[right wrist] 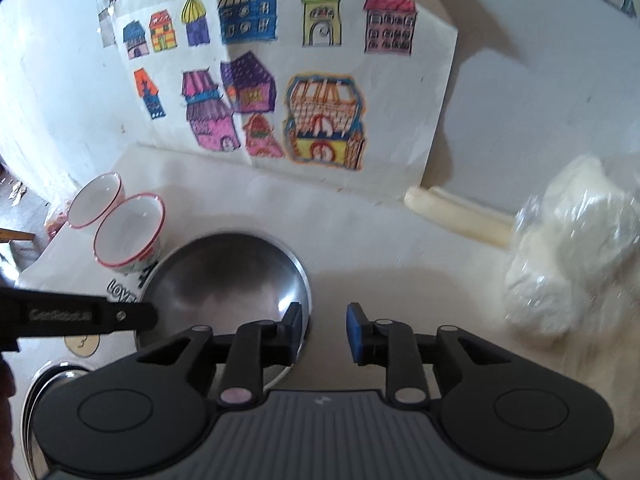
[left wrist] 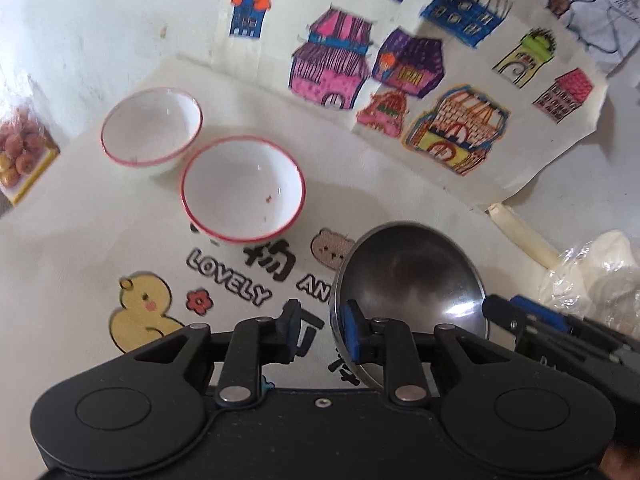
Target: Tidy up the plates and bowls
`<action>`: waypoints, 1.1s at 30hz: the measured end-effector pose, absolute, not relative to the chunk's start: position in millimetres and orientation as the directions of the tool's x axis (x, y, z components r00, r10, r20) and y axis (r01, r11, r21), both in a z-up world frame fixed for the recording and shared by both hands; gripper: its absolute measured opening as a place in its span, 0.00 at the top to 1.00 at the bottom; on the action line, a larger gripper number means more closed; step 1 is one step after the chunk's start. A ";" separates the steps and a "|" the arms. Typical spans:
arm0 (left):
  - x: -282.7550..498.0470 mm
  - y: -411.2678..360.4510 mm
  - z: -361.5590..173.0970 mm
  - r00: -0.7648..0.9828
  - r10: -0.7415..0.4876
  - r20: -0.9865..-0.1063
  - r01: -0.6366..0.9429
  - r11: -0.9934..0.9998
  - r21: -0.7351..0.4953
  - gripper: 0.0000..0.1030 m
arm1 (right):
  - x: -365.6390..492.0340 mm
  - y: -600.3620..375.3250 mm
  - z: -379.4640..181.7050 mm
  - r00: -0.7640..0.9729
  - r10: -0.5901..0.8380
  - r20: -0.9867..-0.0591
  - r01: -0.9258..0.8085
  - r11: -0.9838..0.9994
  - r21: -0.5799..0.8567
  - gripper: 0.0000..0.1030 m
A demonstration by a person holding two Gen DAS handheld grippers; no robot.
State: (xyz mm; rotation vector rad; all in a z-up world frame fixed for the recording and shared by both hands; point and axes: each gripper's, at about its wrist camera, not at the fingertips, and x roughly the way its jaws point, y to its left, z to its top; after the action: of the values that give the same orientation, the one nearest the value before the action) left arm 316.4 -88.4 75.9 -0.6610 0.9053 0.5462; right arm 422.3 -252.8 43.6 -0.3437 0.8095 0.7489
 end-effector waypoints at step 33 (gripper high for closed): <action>280.4 13.8 51.7 0.433 0.305 -0.848 -0.856 0.436 -0.280 0.20 | 401.2 -107.7 41.6 0.332 0.566 -0.754 -0.894 0.445 -0.060 0.50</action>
State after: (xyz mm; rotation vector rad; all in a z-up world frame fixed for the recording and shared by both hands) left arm 280.4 13.8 51.7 -0.8051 0.8097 0.8295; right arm 401.2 -107.7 41.6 -0.5228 0.7316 1.0118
